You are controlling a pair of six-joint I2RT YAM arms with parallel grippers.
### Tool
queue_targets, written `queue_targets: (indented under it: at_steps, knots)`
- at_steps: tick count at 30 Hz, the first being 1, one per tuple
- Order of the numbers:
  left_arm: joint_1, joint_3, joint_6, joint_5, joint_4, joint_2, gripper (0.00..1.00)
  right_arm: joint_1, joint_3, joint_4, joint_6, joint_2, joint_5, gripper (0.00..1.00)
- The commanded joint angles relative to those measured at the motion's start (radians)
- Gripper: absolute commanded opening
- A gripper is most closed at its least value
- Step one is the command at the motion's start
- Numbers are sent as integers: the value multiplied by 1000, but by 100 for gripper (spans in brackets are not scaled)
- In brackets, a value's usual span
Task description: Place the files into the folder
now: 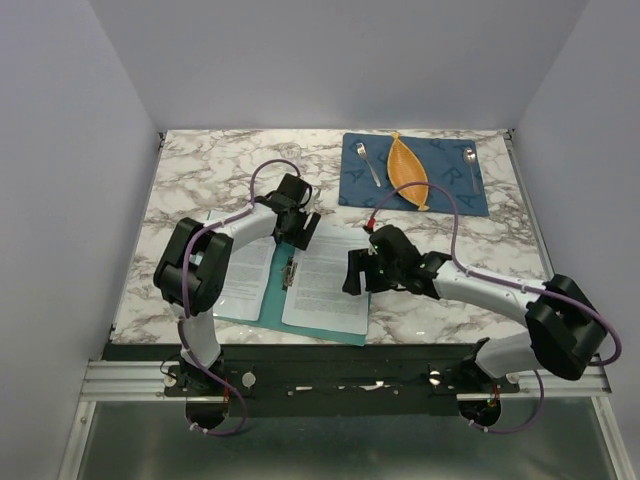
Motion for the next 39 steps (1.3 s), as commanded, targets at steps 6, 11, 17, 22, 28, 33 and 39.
queue_targets:
  at_steps: [6, 11, 17, 22, 28, 33, 39]
  knots:
    - [-14, -24, 21, -61, 22, 15, 83, -1, -18, 31, -34, -245, 72, 76]
    - [-15, -30, 27, -64, 22, 12, 83, 5, -140, 386, -20, -244, -23, 46]
    - [-18, -36, 41, -62, 19, 9, 82, 68, -93, 636, -40, -40, -3, 36]
    - [-22, -49, 52, -70, 22, 2, 82, 122, -6, 776, -45, 161, 6, 34]
    - [-22, -67, 52, -70, 30, -8, 82, 142, 74, 854, -40, 288, 57, 33]
    - [-22, -76, 76, -64, 36, -12, 81, 160, 166, 860, -54, 385, 55, 31]
    - [-22, -81, 76, -47, 36, -20, 80, 183, 223, 859, -59, 471, 57, 28]
